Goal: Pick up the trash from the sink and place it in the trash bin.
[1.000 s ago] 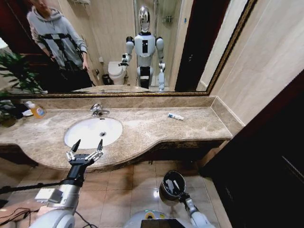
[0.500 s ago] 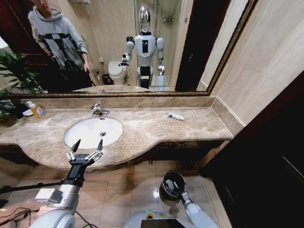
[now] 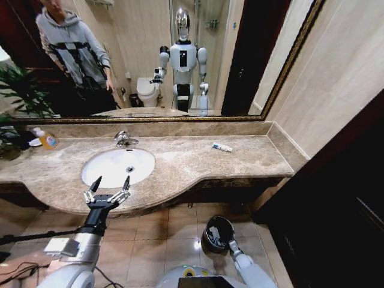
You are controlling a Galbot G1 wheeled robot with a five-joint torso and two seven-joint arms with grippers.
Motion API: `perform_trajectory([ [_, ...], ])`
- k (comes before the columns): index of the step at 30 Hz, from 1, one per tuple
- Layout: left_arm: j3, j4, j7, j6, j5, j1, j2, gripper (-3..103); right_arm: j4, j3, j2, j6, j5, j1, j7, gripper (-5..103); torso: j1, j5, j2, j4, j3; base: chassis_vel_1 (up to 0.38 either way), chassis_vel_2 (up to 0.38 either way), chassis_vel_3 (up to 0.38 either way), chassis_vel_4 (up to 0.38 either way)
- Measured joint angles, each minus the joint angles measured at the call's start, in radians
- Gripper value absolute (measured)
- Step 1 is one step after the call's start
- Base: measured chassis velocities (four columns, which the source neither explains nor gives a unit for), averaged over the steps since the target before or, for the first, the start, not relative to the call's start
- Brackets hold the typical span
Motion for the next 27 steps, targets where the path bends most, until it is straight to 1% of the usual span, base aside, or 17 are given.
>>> perform_trajectory([
  [1,0.000,0.000,0.000,0.000,0.000,0.000,0.000,100,0.003,0.000,0.000,0.001,0.000,-0.002,0.002,60,0.000,0.0000,0.000,0.0000,0.000,0.000,0.000,0.000,0.000],
  [2,0.000,0.000,0.000,0.000,0.000,0.000,0.000,100,0.003,0.000,0.000,0.001,0.000,-0.002,0.002,60,0.000,0.0000,0.000,0.0000,0.000,0.000,0.000,0.000,0.000],
  [6,0.000,0.000,0.000,0.000,0.000,0.000,0.000,100,0.020,0.001,0.001,0.004,0.001,-0.013,0.009,81,0.000,0.0000,0.000,0.0000,0.000,0.000,0.000,0.000,0.000],
  [7,0.000,0.000,0.000,0.000,0.000,0.000,0.000,100,0.020,0.001,0.001,0.004,0.001,-0.013,0.009,81,0.000,0.0000,0.000,0.0000,0.000,0.000,0.000,0.000,0.000],
  [9,0.000,0.000,0.000,0.000,0.000,0.000,0.000,100,0.038,0.001,0.001,0.007,0.003,-0.024,0.012,91,0.000,0.0000,0.000,0.0000,0.000,0.000,0.000,0.000,0.000],
  [11,0.000,0.000,0.000,0.000,0.000,0.000,0.000,100,0.049,0.000,0.001,0.009,0.005,-0.030,0.013,91,0.000,0.0000,0.000,0.0000,0.000,0.000,0.000,0.000,0.000],
  [13,0.000,0.000,0.000,0.000,0.000,0.000,0.000,100,0.068,-0.001,0.001,0.009,0.007,-0.041,0.015,99,0.000,0.0000,0.000,0.0000,0.000,0.000,0.000,0.000,0.000],
  [15,0.000,0.000,0.000,0.000,0.000,0.000,0.000,100,0.098,-0.002,0.000,0.009,0.013,-0.056,0.017,100,0.000,0.0000,0.000,-0.0001,0.000,0.000,0.000,0.000,0.000],
  [18,0.000,0.000,0.000,0.000,0.000,0.000,0.000,100,0.210,-0.013,-0.015,0.008,0.053,-0.108,0.025,100,0.000,0.0003,0.000,0.0000,0.000,0.000,0.000,0.000,0.000],
  [20,0.000,0.000,0.000,0.000,0.000,0.000,0.000,100,0.229,-0.014,-0.018,0.008,0.060,-0.117,0.026,100,0.000,0.0002,0.000,0.0000,0.000,0.000,0.000,0.000,0.000],
  [21,0.000,0.000,0.000,0.000,0.000,0.000,0.000,100,0.334,-0.021,-0.040,0.008,0.103,-0.167,0.037,100,0.000,0.0000,0.000,0.0000,0.000,0.000,0.000,0.000,0.000],
  [22,0.000,0.000,0.000,0.000,0.000,0.000,0.000,100,0.334,-0.021,-0.040,0.008,0.103,-0.167,0.037,100,0.000,0.0000,0.000,0.0000,0.000,0.000,0.000,0.000,0.000],
  [23,0.000,0.000,0.000,0.000,0.000,0.000,0.000,100,0.378,-0.023,-0.049,0.009,0.121,-0.189,0.043,100,0.000,0.0000,0.000,0.0000,0.000,0.000,0.000,0.000,0.000],
  [24,0.000,0.000,0.000,0.000,0.000,0.000,0.000,100,0.486,-0.016,-0.065,0.028,0.150,-0.248,0.066,100,0.000,0.0001,0.000,-0.0001,0.000,0.000,0.000,0.000,0.000],
  [27,0.000,0.000,0.000,0.000,0.000,0.000,0.000,100,0.636,0.008,-0.092,0.056,0.169,-0.325,0.100,100,0.000,-0.0001,0.000,-0.0001,0.000,0.000,0.000,0.000,0.000],
])
